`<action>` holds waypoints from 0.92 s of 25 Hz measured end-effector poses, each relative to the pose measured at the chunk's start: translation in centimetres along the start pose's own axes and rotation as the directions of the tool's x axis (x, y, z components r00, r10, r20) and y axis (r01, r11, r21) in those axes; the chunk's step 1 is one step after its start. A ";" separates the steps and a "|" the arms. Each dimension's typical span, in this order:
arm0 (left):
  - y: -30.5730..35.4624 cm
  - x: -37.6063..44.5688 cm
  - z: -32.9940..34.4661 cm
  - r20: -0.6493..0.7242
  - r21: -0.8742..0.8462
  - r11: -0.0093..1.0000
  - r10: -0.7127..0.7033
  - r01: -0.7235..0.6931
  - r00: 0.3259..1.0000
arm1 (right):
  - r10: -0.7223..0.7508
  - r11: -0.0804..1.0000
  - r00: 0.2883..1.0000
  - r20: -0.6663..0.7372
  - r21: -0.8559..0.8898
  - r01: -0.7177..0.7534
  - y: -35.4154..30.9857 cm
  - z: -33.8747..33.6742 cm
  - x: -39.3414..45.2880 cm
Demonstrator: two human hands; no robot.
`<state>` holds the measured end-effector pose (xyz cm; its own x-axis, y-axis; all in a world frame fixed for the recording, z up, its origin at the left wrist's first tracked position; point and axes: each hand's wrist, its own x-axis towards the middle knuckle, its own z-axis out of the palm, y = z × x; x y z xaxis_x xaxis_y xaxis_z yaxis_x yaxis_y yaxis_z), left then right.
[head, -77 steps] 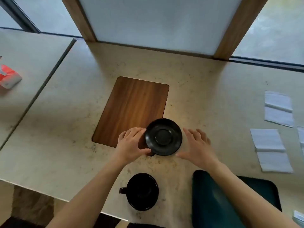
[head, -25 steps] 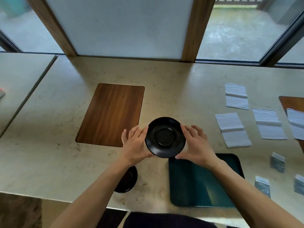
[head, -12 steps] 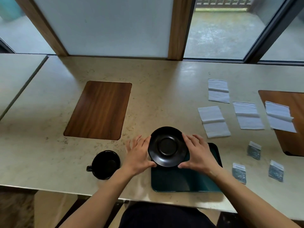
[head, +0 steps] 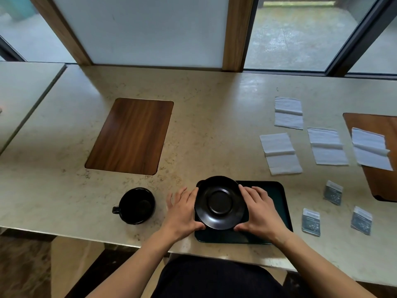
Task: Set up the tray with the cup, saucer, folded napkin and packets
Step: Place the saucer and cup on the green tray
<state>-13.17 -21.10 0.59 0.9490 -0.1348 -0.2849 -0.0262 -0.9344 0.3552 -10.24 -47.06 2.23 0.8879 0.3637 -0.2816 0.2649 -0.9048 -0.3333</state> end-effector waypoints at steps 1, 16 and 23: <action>0.0 -0.2 0.3 -0.001 0.000 1.000 0.000 0.000 1.000 | -0.004 1.000 1.000 0.004 0.002 0.004 0.0 0.1 -0.2; -1.0 -1.2 1.7 0.014 0.037 0.999 0.004 -0.004 1.000 | -0.007 0.999 1.000 0.030 0.033 0.006 -0.4 1.3 -0.9; -0.7 -1.4 1.4 0.021 0.042 0.999 0.002 -0.003 1.000 | 0.008 0.999 0.999 0.038 0.037 -0.009 -0.4 1.6 -1.1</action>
<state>-14.94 -20.68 -0.46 0.9422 -0.1438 -0.3026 -0.0424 -0.9471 0.3182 -11.90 -46.71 1.26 0.8750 0.3649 -0.3182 0.2428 -0.8993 -0.3637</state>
